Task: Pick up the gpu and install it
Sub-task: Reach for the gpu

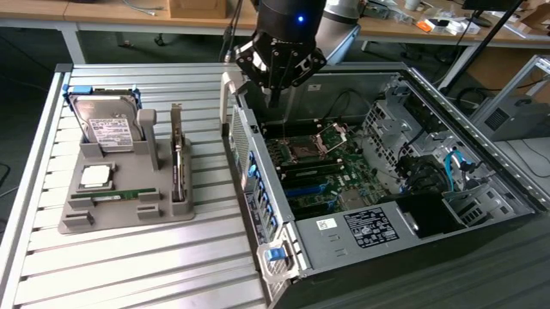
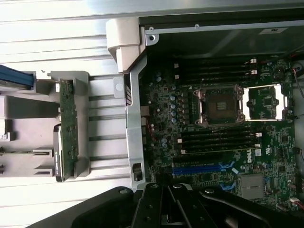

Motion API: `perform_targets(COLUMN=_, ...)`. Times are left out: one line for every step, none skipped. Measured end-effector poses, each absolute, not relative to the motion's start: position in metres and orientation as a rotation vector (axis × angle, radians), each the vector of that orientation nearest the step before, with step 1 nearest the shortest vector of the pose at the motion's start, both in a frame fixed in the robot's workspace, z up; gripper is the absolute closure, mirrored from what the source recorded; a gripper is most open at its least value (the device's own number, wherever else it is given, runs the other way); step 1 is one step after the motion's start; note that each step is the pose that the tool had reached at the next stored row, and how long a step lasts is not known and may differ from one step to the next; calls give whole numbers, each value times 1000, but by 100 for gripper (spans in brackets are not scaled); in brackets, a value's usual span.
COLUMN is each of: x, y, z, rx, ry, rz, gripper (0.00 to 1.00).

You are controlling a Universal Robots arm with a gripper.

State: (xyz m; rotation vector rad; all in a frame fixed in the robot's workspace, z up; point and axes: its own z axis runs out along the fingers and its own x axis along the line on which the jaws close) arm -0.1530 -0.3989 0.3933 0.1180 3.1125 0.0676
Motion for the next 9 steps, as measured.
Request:
perform_targets(x=-153, y=-399, z=393, rx=118, ry=3112, rz=68, gripper=89)
perform_targets(x=-154, y=-399, z=393, rx=118, ry=3112, rz=68, gripper=89)
perform_targets(x=-154, y=-399, z=393, rx=118, ry=3112, rz=68, gripper=89)
perform_targets(x=-155, y=-399, z=393, rx=118, ry=3112, rz=68, gripper=89)
perform_targets(x=-156, y=-399, z=393, rx=118, ry=3112, rz=68, gripper=89)
perform_targets(x=-156, y=-399, z=393, rx=118, ry=3113, rz=68, gripper=89)
perform_targets(x=-157, y=-399, z=393, rx=118, ry=3113, rz=68, gripper=89)
perform_targets(x=-157, y=-399, z=393, rx=118, ry=3112, rz=68, gripper=89)
perform_targets(x=-158, y=-399, z=393, rx=118, ry=3112, rz=68, gripper=89)
